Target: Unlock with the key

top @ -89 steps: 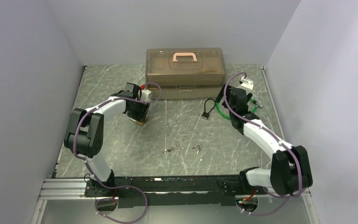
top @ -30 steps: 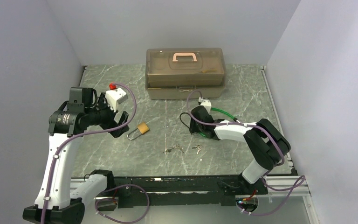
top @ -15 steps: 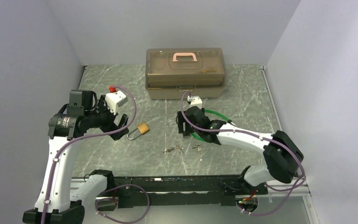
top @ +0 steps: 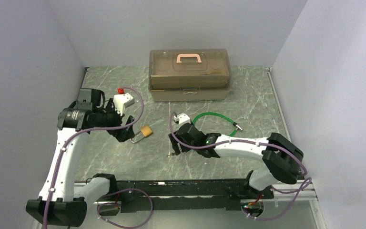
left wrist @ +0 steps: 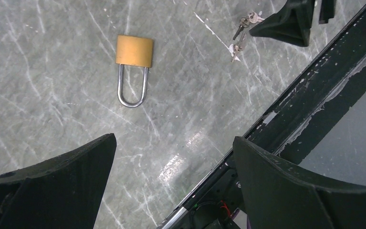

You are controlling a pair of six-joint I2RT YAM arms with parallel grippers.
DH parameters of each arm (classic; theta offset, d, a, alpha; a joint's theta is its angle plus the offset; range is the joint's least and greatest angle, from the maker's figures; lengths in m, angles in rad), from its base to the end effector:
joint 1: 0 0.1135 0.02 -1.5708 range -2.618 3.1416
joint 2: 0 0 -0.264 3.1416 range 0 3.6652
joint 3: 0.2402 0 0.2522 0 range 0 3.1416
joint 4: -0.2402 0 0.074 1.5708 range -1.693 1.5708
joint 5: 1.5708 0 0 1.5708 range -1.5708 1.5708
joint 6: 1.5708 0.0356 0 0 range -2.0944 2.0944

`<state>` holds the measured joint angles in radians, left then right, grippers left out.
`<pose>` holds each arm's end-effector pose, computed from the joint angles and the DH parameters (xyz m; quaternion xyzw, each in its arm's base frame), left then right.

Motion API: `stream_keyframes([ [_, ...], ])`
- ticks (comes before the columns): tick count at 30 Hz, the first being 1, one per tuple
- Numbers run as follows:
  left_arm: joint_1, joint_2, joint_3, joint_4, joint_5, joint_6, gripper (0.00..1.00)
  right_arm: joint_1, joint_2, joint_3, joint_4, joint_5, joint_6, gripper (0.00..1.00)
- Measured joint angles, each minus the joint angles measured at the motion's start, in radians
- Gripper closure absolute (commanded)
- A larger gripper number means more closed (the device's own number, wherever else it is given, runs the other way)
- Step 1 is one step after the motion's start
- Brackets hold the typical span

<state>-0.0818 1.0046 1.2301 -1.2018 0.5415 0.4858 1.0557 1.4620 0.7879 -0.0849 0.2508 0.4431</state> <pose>0.1602 -0.0315 0.3630 0.3332 0.8625 -0.1939 0.3278 0.1549 0.2557 0.1953 -0.2278 0.8840 0.1827 0.3651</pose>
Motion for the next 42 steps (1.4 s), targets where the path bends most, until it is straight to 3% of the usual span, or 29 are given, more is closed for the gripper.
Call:
stream_keyframes([
  [12,0.000,0.031,0.000,-0.017,0.046,0.026,0.01,0.000,0.123,0.004,0.061,-0.124,-0.066,0.30],
  [23,0.000,0.005,0.001,-0.042,0.049,0.027,0.01,0.000,0.214,0.056,0.063,-0.099,-0.098,0.46],
  [35,0.000,0.005,0.019,-0.054,0.064,0.031,0.01,0.000,0.165,0.031,0.047,-0.093,-0.101,0.40],
  [42,0.000,0.002,0.020,-0.061,0.064,0.043,0.01,0.000,0.113,0.017,0.048,-0.101,-0.103,0.43],
])
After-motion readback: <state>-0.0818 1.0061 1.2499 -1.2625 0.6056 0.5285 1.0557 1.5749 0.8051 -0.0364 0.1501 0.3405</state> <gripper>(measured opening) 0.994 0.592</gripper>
